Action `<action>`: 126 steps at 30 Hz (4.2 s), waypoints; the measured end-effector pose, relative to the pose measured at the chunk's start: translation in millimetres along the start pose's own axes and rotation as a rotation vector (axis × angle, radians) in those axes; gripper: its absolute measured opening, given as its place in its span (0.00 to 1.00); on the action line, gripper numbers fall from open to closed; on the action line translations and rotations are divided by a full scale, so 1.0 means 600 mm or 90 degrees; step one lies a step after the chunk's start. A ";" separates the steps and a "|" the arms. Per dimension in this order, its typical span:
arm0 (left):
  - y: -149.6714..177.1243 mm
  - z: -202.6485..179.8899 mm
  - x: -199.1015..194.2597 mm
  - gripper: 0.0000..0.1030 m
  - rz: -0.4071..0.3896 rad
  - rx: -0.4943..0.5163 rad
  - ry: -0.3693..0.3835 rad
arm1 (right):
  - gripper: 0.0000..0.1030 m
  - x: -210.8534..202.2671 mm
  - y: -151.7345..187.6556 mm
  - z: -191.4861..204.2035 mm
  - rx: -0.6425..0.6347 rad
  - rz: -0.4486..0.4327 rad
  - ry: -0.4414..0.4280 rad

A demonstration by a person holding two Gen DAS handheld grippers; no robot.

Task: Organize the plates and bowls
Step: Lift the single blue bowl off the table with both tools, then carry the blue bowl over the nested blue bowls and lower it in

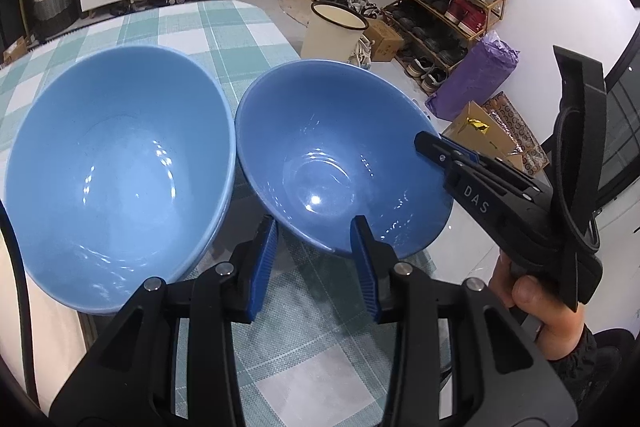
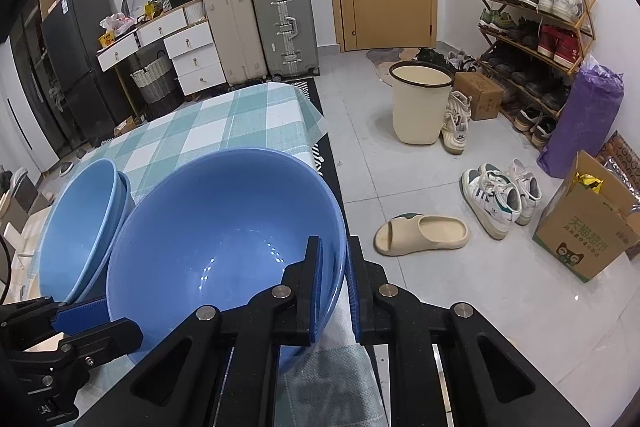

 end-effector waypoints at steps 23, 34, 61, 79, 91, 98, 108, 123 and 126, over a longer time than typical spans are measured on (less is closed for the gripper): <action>0.010 -0.009 -0.035 0.34 -0.014 0.025 0.019 | 0.12 -0.055 0.000 0.005 0.001 -0.029 0.020; 0.013 -0.031 -0.069 0.33 -0.028 0.039 0.042 | 0.12 -0.121 -0.006 -0.003 0.006 -0.067 0.036; 0.009 -0.001 -0.219 0.34 -0.092 0.034 0.062 | 0.13 -0.210 -0.056 0.067 -0.040 -0.126 0.041; -0.001 0.077 -0.296 0.34 -0.111 0.016 0.026 | 0.13 -0.198 -0.095 0.165 -0.075 -0.135 -0.008; -0.017 0.124 -0.306 0.34 -0.114 0.006 0.007 | 0.13 -0.175 -0.112 0.218 -0.104 -0.132 -0.040; -0.022 0.146 -0.302 0.34 -0.115 0.001 -0.007 | 0.13 -0.159 -0.115 0.237 -0.111 -0.122 -0.057; -0.025 0.169 -0.297 0.34 -0.117 -0.002 -0.029 | 0.14 -0.138 -0.115 0.257 -0.124 -0.112 -0.077; -0.026 0.199 -0.264 0.34 -0.101 -0.007 -0.056 | 0.14 -0.100 -0.103 0.275 -0.133 -0.083 -0.093; -0.026 0.207 -0.254 0.34 -0.099 -0.005 -0.063 | 0.14 -0.092 -0.101 0.278 -0.135 -0.076 -0.095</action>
Point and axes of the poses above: each gripper's, at about its wrist camera, not at the fingertips, and x roughly the way its jaws point, z to its left, y to its underside, the point moved 4 cm from there along x, roughly the way its jaws point, and after that the axes turned 12 degrees about -x, right-handed, at the moved point
